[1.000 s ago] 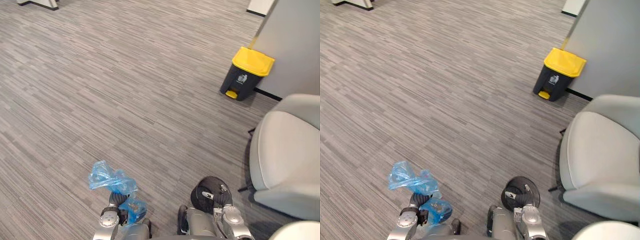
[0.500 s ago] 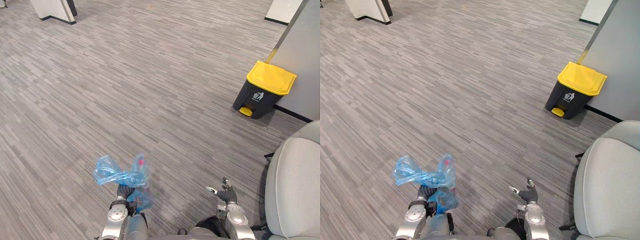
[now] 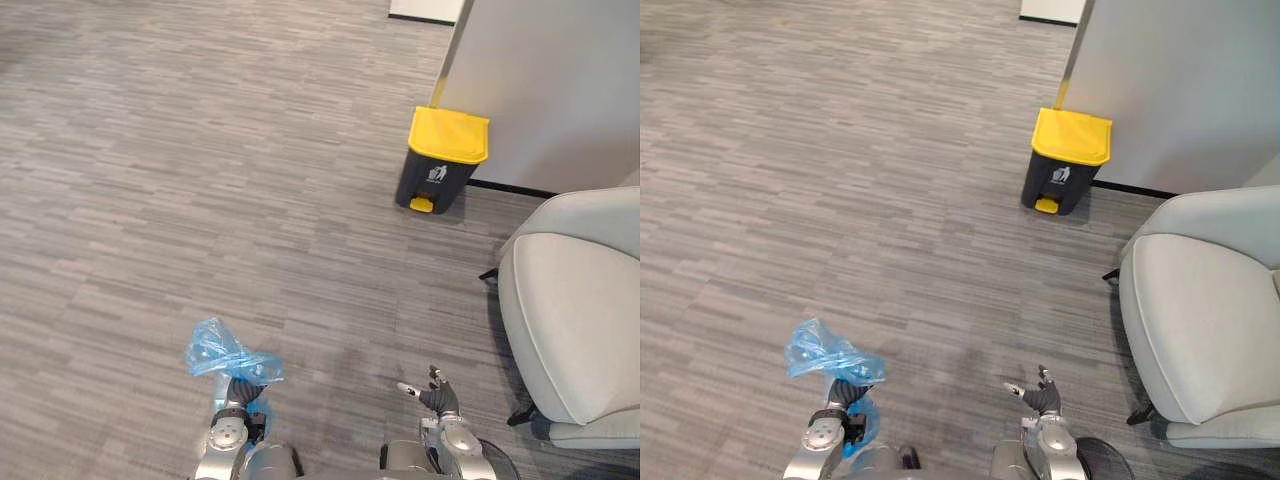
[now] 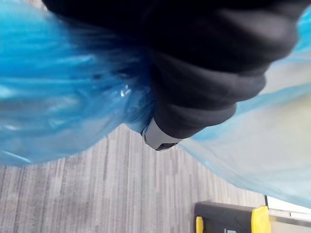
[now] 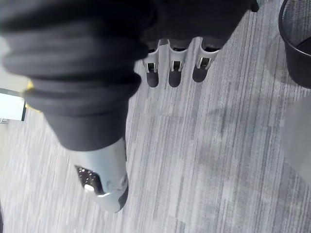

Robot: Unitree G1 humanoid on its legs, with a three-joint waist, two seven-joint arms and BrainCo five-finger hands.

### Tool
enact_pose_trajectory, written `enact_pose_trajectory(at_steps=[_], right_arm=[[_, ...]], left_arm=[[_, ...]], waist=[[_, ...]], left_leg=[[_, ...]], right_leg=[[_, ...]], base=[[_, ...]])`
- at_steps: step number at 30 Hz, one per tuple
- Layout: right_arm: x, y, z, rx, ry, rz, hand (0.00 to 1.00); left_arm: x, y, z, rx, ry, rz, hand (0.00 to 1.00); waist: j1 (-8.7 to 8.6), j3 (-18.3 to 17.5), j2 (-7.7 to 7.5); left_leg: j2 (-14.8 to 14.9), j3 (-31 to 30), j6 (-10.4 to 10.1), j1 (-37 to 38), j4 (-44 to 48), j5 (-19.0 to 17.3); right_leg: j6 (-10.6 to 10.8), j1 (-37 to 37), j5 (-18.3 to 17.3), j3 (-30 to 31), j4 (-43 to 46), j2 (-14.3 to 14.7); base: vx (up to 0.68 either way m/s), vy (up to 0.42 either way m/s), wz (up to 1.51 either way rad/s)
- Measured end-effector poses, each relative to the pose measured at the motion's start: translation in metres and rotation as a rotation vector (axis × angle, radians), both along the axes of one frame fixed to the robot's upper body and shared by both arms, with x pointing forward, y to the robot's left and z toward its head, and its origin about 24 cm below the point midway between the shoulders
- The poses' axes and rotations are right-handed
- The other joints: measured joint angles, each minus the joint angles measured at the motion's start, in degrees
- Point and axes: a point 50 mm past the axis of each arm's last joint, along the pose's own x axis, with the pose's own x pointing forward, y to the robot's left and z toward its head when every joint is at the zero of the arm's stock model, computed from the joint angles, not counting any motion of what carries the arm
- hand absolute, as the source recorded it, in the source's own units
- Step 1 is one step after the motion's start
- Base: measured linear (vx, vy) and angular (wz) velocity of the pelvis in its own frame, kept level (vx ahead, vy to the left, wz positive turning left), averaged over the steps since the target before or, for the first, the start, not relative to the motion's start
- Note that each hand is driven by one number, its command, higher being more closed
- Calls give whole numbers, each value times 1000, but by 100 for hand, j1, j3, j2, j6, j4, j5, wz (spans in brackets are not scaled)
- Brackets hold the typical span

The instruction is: Gather rubbish on tea table into small bin, then transfer packed bag to large trash can.

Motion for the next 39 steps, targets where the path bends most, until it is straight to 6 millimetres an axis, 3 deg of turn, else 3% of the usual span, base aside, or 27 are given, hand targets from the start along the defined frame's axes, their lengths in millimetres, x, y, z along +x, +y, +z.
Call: enact_pose_trajectory(at_steps=[1,2,3,4,7,9,10,12,13,14,16,17,19,21,22,23,24,25,26,28,29,30,32,34,37,39], right_arm=[[1,-1,0,-5,2,4,0],[1,-1,0,-12,3,11,0],[1,-10,-1,-49,20,30,0],[7,-15,2,-73,11,47,0],[7,-25,3,-91,11,25,0],[3,-25,1,-89,22,21,0],[-2,-24,1,-88,25,23,0],[-3,-18,2,-74,9,20,0],[1,-16,5,-66,-17,13,0],[3,-14,7,-59,-31,11,0],[4,-12,7,-48,-34,5,0],[4,-12,7,-45,-34,-3,0],[6,-12,8,-44,-38,-3,0],[7,-15,9,-52,-41,-12,0],[7,-16,7,-58,-28,-12,0],[6,-15,7,-56,-24,-12,0],[4,-10,4,-43,-12,-16,0],[3,-11,4,-46,-9,-24,0],[2,-11,4,-47,-6,-26,0],[1,-8,3,-40,3,-21,0],[1,-7,3,-37,2,-19,0],[3,-3,3,-33,-2,-9,0],[4,1,3,-27,-3,2,0],[7,1,5,-30,-17,6,0],[10,0,7,-36,-23,11,0],[9,0,6,-38,-17,11,0]], left_arm=[[0,2,-1,7,7,-1,100],[-1,7,-1,21,12,-2,100],[-1,5,-5,14,35,5,100],[1,4,-5,12,35,0,100],[14,-3,-1,-1,11,-16,100],[18,-10,0,-23,-4,-21,100],[18,-18,1,-52,-13,-22,100],[14,-26,1,-84,-20,-28,100],[13,-28,3,-93,-30,-26,100],[13,-28,4,-94,-36,-25,100],[13,-28,5,-93,-43,-25,100],[12,-27,4,-94,-41,-18,100],[9,-25,3,-91,-31,-12,100],[7,-28,2,-99,-25,-9,100],[3,-28,-1,-101,-14,-5,100],[3,-28,-1,-101,-12,-4,100],[2,-25,-1,-93,-9,-4,100],[4,-25,0,-91,-11,-5,100],[5,-23,0,-85,-13,-7,100],[4,-25,0,-89,-10,-12,100],[3,-24,-1,-83,-7,-12,100],[2,-23,-1,-77,-4,-20,100],[3,-17,0,-55,-2,-24,100],[2,-13,0,-40,0,-17,100],[6,-11,2,-33,-12,2,100],[7,-8,3,-25,-16,4,100]], waist=[[-48,-6,-25],[-90,-26,-96],[-132,36,92],[-117,58,227],[-185,117,304],[-184,131,289],[-163,153,301],[-123,194,254],[-68,187,280],[-39,199,208],[88,212,155],[186,218,148],[200,230,152],[195,221,178],[222,210,229],[242,193,213],[309,96,34],[319,79,-23],[324,75,-32],[314,74,7],[318,75,19],[305,79,30],[253,79,28],[158,98,61],[146,154,149],[90,132,67]], left_leg=[[-12,7,-107,117,-97,-4],[-83,-18,-227,198,-157,-28],[56,-149,-300,362,-245,-48],[144,-195,-356,391,-316,16],[251,-356,-646,524,-158,219],[411,-596,-792,325,667,306],[641,-877,-871,-117,2051,673],[956,-974,-766,-751,3530,716],[1129,-939,-504,-1265,4275,553],[1141,-854,-382,-1510,4340,478],[1026,-744,-211,-1885,3869,367],[859,-770,-156,-2030,3126,334],[514,-956,-191,-2074,1704,363],[171,-1209,-442,-1957,297,602],[70,-1293,-309,-1727,-228,1362],[42,-1263,-206,-1710,-215,1436],[-124,-1078,-44,-1722,-80,1212],[-231,-959,65,-1738,138,1008],[-283,-862,167,-1723,279,920],[-429,-608,327,-1334,419,485],[-441,-536,341,-1194,400,405],[-453,-477,367,-963,370,254],[-451,-462,388,-637,310,96],[-410,-448,330,-217,70,20],[-240,-383,232,217,-165,-38],[-169,-420,88,377,-237,-83]], right_leg=[[-100,-73,267,-146,-670,93],[-220,-23,814,-190,-1189,151],[-666,128,1191,-215,-1288,372],[-719,122,1132,-165,-1320,535],[-744,235,731,-183,-1150,619],[-718,566,636,-193,-1324,701],[-724,1000,604,-160,-1597,811],[-835,1427,507,-75,-1913,954],[-986,1710,393,57,-2075,1018],[-981,1828,374,149,-2158,1027],[-942,1981,343,366,-2343,1021],[-914,2068,329,533,-2401,1006],[-784,2155,278,720,-2452,943],[-532,2211,168,942,-2446,848],[-266,2254,42,1244,-2395,824],[-233,2260,24,1305,-2394,800],[-110,2270,-40,1453,-2422,612],[-3,2294,-61,1510,-2339,421],[82,2277,-89,1546,-2210,340],[297,2007,-124,1579,-1056,92],[472,1830,-43,1571,-539,35],[799,1397,178,1551,476,-58],[697,921,131,1368,1429,-125],[393,480,-34,904,1677,-163],[196,23,-117,272,711,-71],[32,-59,284,63,-565,6]], base=[[392,-153,-4],[442,-128,-5],[507,-163,-32],[405,-127,-47],[345,-145,-17],[296,-132,0],[214,-80,-14],[241,-43,-34],[241,-10,-48],[205,1,-49],[181,44,-55],[219,95,-64],[347,219,-57],[377,290,-69],[305,266,-72],[310,264,-84],[412,276,-44],[412,256,-38],[486,278,-29],[369,202,-39],[346,166,-37],[332,130,-22],[330,76,-7],[363,-23,-4],[336,-123,-4],[362,-222,18]])
